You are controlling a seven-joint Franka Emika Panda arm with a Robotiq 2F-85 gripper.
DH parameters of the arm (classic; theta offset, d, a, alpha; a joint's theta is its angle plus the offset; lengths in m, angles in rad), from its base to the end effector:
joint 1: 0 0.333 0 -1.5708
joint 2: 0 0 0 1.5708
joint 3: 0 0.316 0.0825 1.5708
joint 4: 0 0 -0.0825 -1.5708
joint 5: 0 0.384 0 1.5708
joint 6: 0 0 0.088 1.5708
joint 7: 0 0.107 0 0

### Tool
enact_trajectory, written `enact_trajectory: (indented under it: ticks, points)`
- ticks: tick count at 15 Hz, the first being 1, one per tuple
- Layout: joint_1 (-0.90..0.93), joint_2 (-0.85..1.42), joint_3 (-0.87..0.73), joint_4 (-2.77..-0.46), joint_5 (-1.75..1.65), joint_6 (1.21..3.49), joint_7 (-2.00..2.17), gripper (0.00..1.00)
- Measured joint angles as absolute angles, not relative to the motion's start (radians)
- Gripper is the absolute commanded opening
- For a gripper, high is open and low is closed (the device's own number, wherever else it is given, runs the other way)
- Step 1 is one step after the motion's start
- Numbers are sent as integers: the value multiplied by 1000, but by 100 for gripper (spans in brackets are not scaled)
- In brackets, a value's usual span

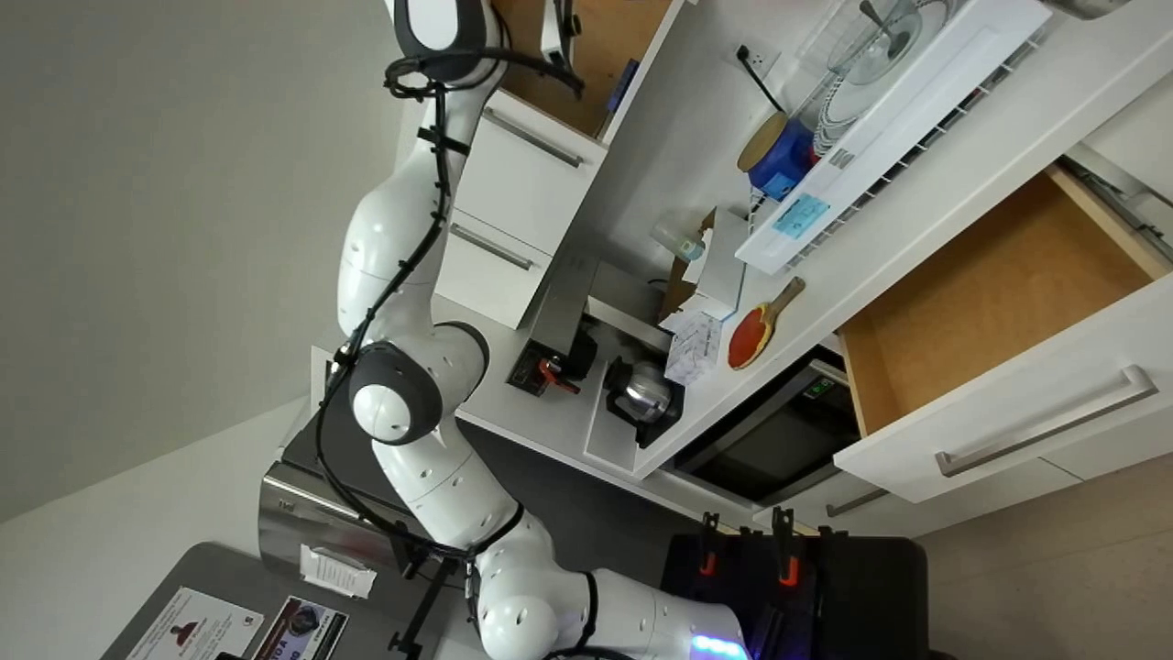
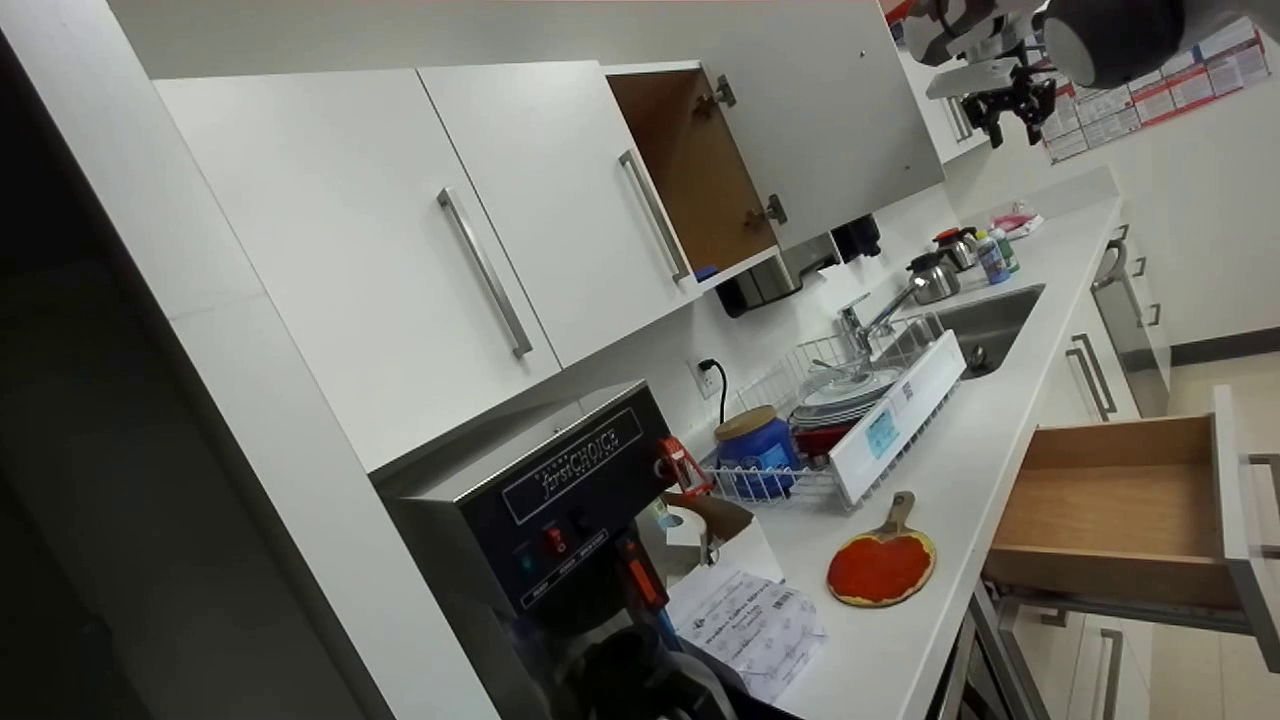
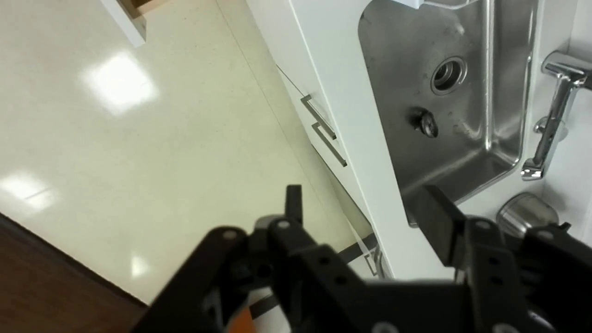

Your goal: Remove the blue object from the drawer, put it on the bottom shelf of the open cabinet, and then close the cabinet

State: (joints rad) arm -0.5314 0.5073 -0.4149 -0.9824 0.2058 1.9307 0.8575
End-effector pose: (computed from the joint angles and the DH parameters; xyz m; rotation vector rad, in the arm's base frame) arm 0.5051 -0.5127 0.6423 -1.9737 2.3257 -0.7392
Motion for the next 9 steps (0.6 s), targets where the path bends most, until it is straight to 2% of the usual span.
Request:
enact_trajectory:
  ticks: [3,5,9]
  points:
    - [-565,541,-388,-925,235,1931,956,12]
    - [-589,555,-364,-893,258,1931,1015,0]
    - [-651,577,-295,-843,342,1931,1090,0]
